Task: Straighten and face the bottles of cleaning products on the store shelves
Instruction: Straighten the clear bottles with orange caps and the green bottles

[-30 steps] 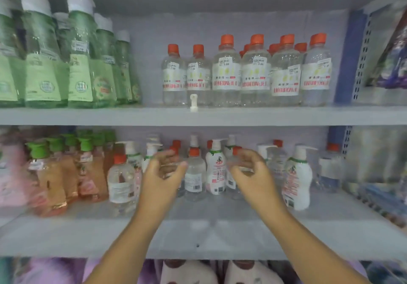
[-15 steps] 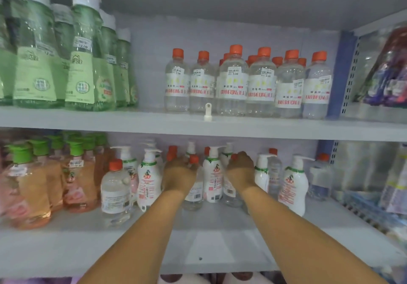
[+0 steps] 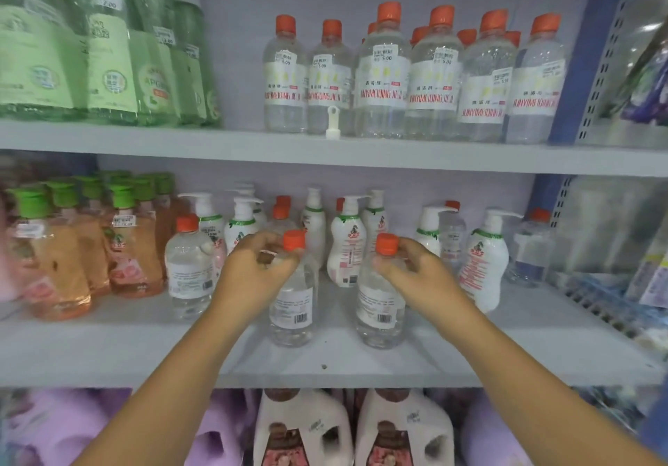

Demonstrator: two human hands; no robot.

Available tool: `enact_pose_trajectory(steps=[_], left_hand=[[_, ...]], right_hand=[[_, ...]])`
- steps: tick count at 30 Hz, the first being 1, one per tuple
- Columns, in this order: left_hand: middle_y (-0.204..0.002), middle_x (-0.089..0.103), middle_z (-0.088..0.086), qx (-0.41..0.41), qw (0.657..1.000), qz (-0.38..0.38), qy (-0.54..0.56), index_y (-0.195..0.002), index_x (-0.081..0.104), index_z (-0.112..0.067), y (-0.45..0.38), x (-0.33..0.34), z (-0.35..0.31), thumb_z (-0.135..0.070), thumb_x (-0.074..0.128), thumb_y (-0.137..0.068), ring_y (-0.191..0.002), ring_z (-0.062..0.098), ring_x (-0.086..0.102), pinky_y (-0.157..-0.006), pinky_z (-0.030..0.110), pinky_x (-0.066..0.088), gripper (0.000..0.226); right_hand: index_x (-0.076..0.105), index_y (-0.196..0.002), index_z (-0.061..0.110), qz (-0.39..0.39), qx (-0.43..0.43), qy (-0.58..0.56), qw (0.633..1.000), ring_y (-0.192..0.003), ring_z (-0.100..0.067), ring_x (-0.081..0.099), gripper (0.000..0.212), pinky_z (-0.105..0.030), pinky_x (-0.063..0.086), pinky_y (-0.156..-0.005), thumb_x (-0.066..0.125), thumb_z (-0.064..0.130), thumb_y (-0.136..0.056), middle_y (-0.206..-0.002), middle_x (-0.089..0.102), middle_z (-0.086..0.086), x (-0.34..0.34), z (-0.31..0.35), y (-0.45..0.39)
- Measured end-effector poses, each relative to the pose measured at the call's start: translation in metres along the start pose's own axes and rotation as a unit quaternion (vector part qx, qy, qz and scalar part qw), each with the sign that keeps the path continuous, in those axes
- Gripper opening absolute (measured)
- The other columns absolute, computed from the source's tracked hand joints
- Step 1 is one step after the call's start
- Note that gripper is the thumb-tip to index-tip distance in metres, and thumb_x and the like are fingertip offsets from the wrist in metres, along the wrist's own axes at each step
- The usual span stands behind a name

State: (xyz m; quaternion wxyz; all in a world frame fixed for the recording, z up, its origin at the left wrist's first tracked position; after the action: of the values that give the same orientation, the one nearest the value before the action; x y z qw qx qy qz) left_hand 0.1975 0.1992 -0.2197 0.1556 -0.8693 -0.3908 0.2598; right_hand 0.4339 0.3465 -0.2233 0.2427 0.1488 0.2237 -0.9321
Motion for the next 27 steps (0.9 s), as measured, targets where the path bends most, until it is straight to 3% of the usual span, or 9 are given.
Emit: enact_pose_trajectory(steps=[3,6,8,13,17,21,23,26,27], left_hand=[[-0.103,0.069,-0.033,-0.034,0.996,0.079,0.038,-0.102,0.058,-0.064,0.018,0.012,0.011,-0.055,0.082,-0.079,-0.091,-0.008,0.067,-0.076,0.019,0.049,0.035],[-0.108,0.072,-0.032,-0.042,0.992,0.109,0.051,-0.109,0.055,-0.071,0.028,0.019,0.017,-0.051,0.087,-0.073,-0.094,-0.007,0.07,-0.083,0.025,0.055,0.052],[-0.111,0.073,-0.028,-0.037,0.993,0.099,0.059,-0.113,0.058,-0.067,0.029,0.014,0.015,-0.058,0.088,-0.064,-0.096,-0.004,0.071,-0.085,0.028,0.057,0.057],[-0.116,0.075,-0.017,-0.038,0.994,0.085,0.062,-0.127,0.065,-0.046,0.04,-0.006,0.006,-0.066,0.089,-0.055,-0.101,0.002,0.073,-0.092,0.037,0.06,0.078],[-0.116,0.074,-0.022,0.007,0.997,0.069,0.041,-0.119,0.066,-0.057,0.054,-0.039,-0.03,-0.062,0.09,-0.06,-0.104,-0.001,0.071,-0.089,0.024,0.059,0.064],[-0.122,0.075,-0.011,0.063,0.992,0.097,0.04,-0.13,0.065,-0.046,0.075,-0.071,-0.087,-0.067,0.092,-0.055,-0.11,0.013,0.073,-0.092,0.034,0.06,0.082],[-0.121,0.076,-0.011,0.101,0.989,0.089,0.056,-0.129,0.065,-0.047,0.084,-0.09,-0.122,-0.071,0.089,-0.055,-0.108,0.012,0.074,-0.085,0.028,0.061,0.082],[-0.109,0.074,-0.029,0.163,0.985,0.022,0.051,-0.115,0.06,-0.071,0.082,-0.125,-0.183,-0.085,0.079,-0.052,-0.096,-0.007,0.072,-0.066,0.003,0.051,0.067],[-0.106,0.073,-0.034,0.177,0.983,0.001,0.044,-0.112,0.057,-0.076,0.075,-0.135,-0.202,-0.088,0.075,-0.051,-0.095,-0.011,0.071,-0.063,0.003,0.051,0.064]], right_hand=[[0.06,-0.123,0.044,0.044,0.016,-0.02,0.999,-0.094,0.019,0.063,0.045,-0.004,0.048,-0.068,0.081,0.045,-0.083,-0.108,0.069,0.032,0.007,-0.008,0.012],[0.063,-0.121,0.039,0.044,0.02,-0.01,0.999,-0.098,0.007,0.068,0.049,-0.014,0.053,-0.078,0.086,0.043,-0.078,-0.109,0.072,0.023,0.006,-0.006,0.011],[0.067,-0.117,0.038,0.047,0.018,-0.007,0.999,-0.098,0.003,0.07,0.047,-0.025,0.056,-0.088,0.088,0.043,-0.075,-0.108,0.075,0.022,0.006,-0.002,0.01],[0.073,-0.111,0.039,0.084,-0.015,-0.003,0.996,-0.097,0.003,0.071,0.04,-0.034,0.058,-0.094,0.088,0.045,-0.075,-0.107,0.076,0.023,0.01,0.017,0.016],[0.075,-0.105,0.043,0.123,-0.049,-0.003,0.991,-0.095,0.001,0.073,0.034,-0.035,0.058,-0.091,0.088,0.046,-0.074,-0.104,0.077,0.02,0.009,0.051,0.025],[0.071,-0.111,0.05,0.195,-0.103,0.014,0.975,-0.101,-0.001,0.073,0.046,-0.036,0.056,-0.093,0.087,0.052,-0.068,-0.109,0.077,0.02,0.012,0.099,0.055],[0.072,-0.114,0.048,0.223,-0.137,0.003,0.965,-0.105,-0.004,0.073,0.051,-0.037,0.054,-0.093,0.086,0.054,-0.066,-0.111,0.077,0.017,0.007,0.13,0.069],[0.074,-0.115,0.043,0.224,-0.199,-0.022,0.954,-0.104,-0.007,0.074,0.046,-0.03,0.06,-0.085,0.086,0.052,-0.071,-0.112,0.077,0.013,-0.018,0.192,0.079],[0.074,-0.115,0.041,0.217,-0.221,-0.028,0.951,-0.104,-0.007,0.074,0.044,-0.025,0.061,-0.081,0.086,0.051,-0.074,-0.113,0.077,0.013,-0.03,0.213,0.077]])
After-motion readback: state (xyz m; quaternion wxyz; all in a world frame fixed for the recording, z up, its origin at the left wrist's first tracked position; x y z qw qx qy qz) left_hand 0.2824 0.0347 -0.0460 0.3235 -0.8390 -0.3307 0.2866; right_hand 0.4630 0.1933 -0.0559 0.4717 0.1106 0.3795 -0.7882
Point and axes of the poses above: each hand's wrist, its own y-axis away from the middle knuckle, its own x-axis out of the palm, z = x × y, the point moved 10 cm from there along -y, towards the middle knuckle
